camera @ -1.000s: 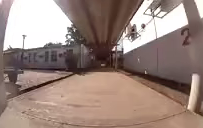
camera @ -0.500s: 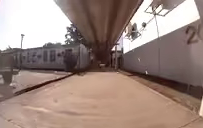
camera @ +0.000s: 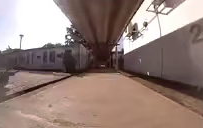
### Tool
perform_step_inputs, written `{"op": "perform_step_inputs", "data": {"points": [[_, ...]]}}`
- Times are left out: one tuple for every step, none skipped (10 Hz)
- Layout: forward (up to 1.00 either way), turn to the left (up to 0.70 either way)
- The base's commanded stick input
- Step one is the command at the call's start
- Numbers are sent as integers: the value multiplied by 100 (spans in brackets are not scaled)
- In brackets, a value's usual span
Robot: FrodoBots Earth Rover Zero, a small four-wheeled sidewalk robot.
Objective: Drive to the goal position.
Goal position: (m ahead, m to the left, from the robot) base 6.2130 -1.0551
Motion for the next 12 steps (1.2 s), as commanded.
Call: {"op": "perform_step_inputs", "data": {"points": [[50, 0], [50, 0], [50, 0], [50, 0], [50, 0], [50, 0], [50, 0], [50, 0], [50, 0], [50, 0], [50, 0], [50, 0]]}}
